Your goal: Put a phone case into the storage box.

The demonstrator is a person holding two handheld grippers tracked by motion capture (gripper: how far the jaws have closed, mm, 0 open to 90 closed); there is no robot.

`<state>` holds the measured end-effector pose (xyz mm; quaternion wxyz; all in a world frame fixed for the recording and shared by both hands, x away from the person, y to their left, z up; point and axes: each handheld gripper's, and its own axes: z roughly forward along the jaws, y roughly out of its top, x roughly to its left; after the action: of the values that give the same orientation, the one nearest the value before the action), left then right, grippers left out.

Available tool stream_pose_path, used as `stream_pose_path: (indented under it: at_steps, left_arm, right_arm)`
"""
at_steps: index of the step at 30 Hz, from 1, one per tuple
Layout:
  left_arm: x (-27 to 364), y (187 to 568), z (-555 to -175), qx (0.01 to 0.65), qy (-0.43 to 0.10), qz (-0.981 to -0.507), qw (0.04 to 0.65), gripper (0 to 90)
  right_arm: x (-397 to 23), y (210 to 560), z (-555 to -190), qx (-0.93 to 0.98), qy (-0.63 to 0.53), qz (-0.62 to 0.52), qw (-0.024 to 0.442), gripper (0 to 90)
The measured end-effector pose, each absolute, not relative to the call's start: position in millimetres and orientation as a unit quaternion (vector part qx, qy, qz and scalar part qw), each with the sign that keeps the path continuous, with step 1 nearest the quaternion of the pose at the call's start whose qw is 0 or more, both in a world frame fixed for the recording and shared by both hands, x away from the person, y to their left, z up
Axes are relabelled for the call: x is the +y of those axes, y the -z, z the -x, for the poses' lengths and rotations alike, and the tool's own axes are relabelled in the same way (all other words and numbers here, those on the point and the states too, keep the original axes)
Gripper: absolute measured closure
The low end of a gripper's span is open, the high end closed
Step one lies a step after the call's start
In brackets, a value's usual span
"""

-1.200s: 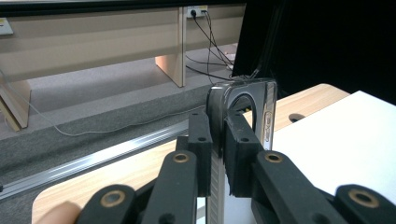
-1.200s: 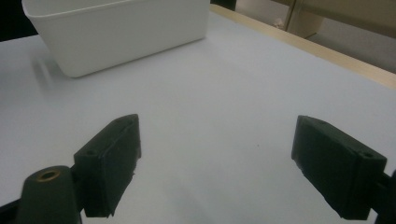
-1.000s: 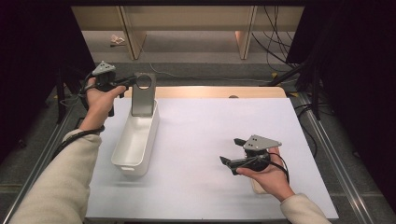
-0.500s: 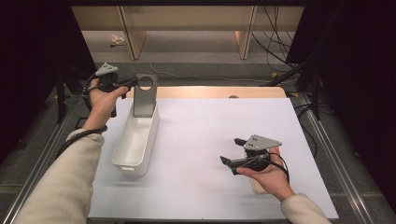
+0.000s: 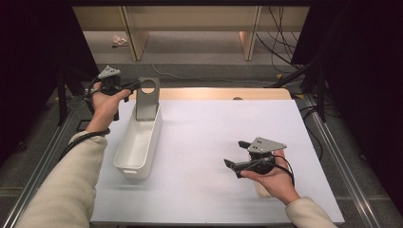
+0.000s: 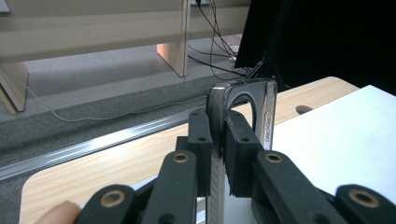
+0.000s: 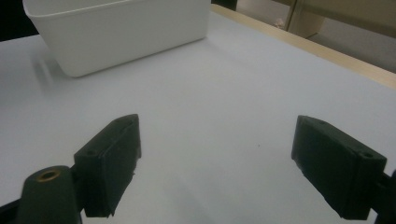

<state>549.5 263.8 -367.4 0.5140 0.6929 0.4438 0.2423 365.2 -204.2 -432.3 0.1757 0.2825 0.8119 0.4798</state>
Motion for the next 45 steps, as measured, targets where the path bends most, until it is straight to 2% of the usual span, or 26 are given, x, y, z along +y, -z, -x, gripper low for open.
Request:
stream_pose_path:
  at_steps: [45]
  left_arm:
    - [267.7,391.4,-555.4,0.471,-0.234,-0.692,0.494,81.4]
  right_arm:
    - [-204.0,432.6,-365.8,0.812,-0.480,-0.282,0.175,17.0]
